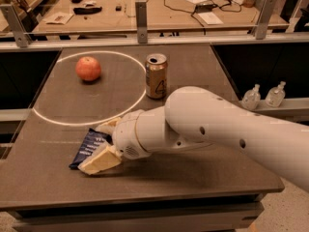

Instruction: Move rxbar blueberry near apple

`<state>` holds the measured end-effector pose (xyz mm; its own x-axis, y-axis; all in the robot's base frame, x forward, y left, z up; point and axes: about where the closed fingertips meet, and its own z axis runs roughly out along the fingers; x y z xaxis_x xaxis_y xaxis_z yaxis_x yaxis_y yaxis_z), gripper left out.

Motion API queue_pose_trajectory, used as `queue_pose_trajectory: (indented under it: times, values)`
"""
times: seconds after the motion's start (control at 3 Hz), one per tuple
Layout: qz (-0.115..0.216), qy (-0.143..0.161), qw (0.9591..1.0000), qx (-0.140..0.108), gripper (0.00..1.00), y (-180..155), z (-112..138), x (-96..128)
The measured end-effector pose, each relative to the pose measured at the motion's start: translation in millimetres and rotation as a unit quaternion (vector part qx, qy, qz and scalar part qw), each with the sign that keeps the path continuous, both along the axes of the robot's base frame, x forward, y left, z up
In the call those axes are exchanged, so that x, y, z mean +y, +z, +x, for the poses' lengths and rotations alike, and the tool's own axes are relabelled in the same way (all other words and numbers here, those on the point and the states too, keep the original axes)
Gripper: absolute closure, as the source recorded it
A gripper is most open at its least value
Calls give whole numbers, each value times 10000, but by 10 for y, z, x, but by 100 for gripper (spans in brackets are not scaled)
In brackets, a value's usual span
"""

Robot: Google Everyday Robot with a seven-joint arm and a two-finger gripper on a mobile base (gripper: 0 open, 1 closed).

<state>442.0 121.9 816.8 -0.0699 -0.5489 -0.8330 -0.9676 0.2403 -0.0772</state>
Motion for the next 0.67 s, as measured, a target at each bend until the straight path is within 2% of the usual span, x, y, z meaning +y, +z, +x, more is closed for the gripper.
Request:
queue_pose_trajectory:
  times: [0.33, 0.67]
  values:
    - [0, 0, 10000, 0, 100, 15, 0, 0]
    - [1, -83, 10000, 41, 100, 22, 25, 14]
